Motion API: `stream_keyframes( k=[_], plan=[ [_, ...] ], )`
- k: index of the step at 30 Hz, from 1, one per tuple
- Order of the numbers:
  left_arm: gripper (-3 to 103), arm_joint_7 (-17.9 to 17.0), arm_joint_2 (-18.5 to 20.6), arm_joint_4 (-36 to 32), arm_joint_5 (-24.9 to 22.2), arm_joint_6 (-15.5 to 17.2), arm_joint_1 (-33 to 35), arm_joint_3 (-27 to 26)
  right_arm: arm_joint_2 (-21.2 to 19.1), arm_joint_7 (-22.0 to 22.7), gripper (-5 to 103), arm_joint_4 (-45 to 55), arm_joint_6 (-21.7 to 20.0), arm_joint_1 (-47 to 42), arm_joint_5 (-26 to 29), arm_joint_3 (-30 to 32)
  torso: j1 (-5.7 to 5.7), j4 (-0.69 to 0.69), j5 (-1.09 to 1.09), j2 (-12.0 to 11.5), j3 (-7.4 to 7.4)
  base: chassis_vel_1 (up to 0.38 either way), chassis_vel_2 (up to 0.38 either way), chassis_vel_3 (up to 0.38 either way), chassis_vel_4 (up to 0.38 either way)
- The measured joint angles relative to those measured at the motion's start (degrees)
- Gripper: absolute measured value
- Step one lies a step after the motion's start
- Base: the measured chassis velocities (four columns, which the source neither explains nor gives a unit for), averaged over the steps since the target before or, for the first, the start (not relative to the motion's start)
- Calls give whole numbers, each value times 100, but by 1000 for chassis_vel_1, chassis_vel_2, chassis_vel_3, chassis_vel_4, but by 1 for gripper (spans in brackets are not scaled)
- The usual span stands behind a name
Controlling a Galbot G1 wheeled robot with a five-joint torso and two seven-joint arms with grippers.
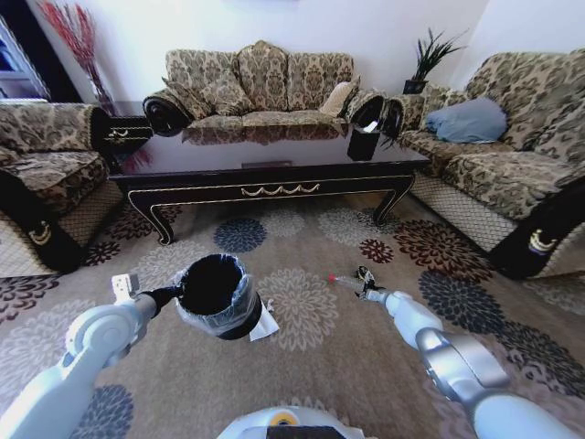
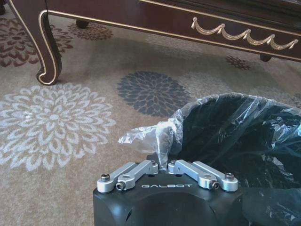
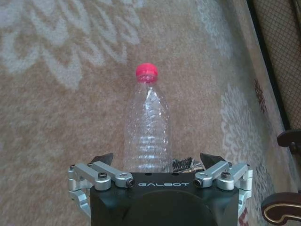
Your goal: Move to the front of the table and pick up the trash from the floor, then place it into the trash bin.
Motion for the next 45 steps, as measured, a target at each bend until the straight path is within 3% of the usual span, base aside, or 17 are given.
stream_keyframes(
  k=[14, 17, 20, 23, 25, 29, 40, 45],
  plan=[
    [4, 13, -143, -2, -30, 0, -55, 39, 97, -26, 100, -75, -230, 92, 15, -122, 0, 1, 0, 0, 0, 0, 0, 0, 0],
    [4, 21, -175, -54, -27, 0, -31, 38, 95, -29, 85, -75, -274, 55, 14, -99, 0, 1, 1, 0, -1, 0, 0, 0, 0],
    [4, 23, -187, -75, -25, 0, -21, 29, 95, -30, 79, -75, -289, 41, 13, -81, 0, 1, 0, 0, 0, 0, 0, 0, 0],
    [4, 24, -211, -127, -22, 0, 6, 8, 95, -30, 63, -54, -301, 11, 11, -66, 0, 2, 1, 0, -1, 0, 0, 0, 0],
    [4, 25, -217, -146, -20, 0, 15, 3, 90, -29, 63, -45, -302, 1, 11, -66, 0, 2, 0, 0, 0, 0, 0, 0, 0],
    [4, 27, -266, -207, -10, 0, 61, -40, 51, -28, 41, -4, -302, -46, 3, -68, 0, 1, 0, 0, -1, 0, 0, 0, 0],
    [4, 27, -308, -230, 92, 0, 144, -82, -35, -55, 15, 184, -209, -214, -13, 4, 0, 2, 2, 0, -1, 0, 0, 0, 0],
    [4, 14, -339, -190, 129, 0, 141, -8, -296, -46, 12, 461, 278, -373, 9, 153, 0, 2, 2, 0, 0, 0, 0, 0, 0]
  ],
)
